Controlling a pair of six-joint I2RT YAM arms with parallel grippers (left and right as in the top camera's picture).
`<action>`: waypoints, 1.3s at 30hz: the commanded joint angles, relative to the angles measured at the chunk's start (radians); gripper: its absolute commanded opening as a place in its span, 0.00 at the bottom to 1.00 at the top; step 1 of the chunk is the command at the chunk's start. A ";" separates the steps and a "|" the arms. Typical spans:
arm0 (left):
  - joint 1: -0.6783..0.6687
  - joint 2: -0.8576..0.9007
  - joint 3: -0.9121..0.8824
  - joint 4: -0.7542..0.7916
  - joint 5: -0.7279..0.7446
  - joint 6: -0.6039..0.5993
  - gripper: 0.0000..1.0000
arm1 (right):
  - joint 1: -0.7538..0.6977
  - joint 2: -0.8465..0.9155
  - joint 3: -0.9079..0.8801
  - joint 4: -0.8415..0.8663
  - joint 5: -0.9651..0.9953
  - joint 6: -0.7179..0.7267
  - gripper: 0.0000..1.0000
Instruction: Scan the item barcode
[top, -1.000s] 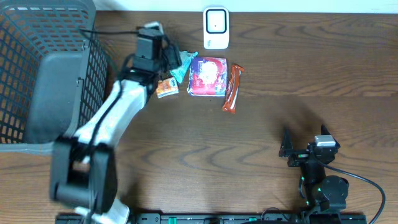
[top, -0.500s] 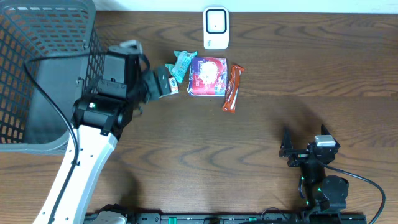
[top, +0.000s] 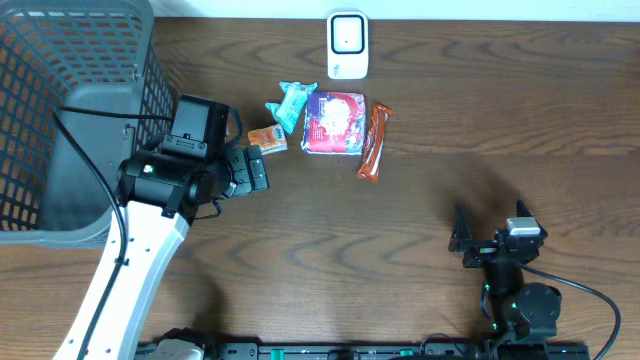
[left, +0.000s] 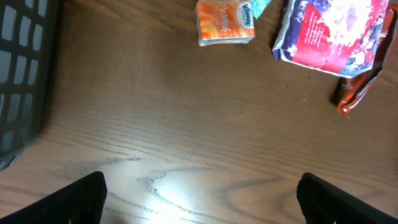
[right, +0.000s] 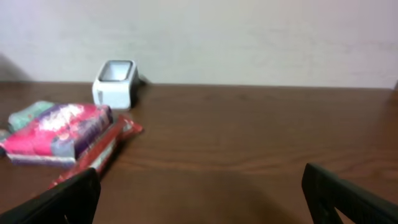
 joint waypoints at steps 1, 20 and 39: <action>0.000 0.003 -0.002 -0.002 -0.006 0.009 0.98 | 0.000 -0.005 -0.002 0.013 -0.044 0.036 0.99; 0.000 0.003 -0.001 -0.002 -0.006 0.009 0.98 | 0.006 -0.004 -0.002 0.301 -0.848 0.654 0.99; 0.000 0.003 -0.002 -0.002 -0.006 0.009 0.98 | 0.006 0.304 0.647 -0.040 -0.578 0.172 0.99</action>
